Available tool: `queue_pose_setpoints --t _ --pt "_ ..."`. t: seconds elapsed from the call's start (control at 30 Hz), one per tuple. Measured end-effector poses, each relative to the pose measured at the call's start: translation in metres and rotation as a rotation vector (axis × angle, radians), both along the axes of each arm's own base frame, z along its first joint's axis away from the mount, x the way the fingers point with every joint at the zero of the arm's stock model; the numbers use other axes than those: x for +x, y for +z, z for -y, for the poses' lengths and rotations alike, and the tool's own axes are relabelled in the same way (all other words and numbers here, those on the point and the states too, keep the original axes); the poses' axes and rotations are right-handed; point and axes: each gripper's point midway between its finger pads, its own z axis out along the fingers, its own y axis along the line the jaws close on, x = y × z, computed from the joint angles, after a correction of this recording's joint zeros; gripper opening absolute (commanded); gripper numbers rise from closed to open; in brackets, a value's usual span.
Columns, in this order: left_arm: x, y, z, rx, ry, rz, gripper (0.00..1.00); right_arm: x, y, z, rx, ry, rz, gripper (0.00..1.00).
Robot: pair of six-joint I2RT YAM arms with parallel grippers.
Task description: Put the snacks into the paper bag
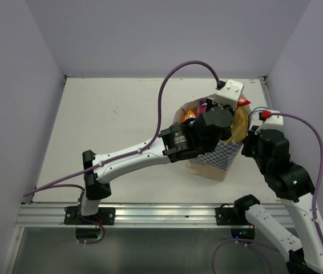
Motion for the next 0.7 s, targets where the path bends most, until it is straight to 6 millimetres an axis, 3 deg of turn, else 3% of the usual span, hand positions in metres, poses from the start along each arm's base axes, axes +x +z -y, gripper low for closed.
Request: queue_pose_setpoints --t 0.17,0.33,0.47,0.7 --pt "0.044 -0.026 0.003 -0.011 -0.047 -0.038 0.00 0.000 0.000 -0.001 0.000 0.004 0.001 0.00" --pt "0.075 -0.069 0.006 0.013 -0.105 -0.088 0.00 0.000 0.000 -0.001 0.000 0.005 0.001 0.00" --pt "0.070 -0.084 0.031 -0.009 -0.206 -0.114 0.00 0.000 0.000 -0.001 0.000 0.004 0.001 0.00" --pt "0.056 -0.089 0.055 -0.046 -0.309 -0.145 0.00 -0.001 -0.001 0.000 0.002 0.004 0.005 0.00"
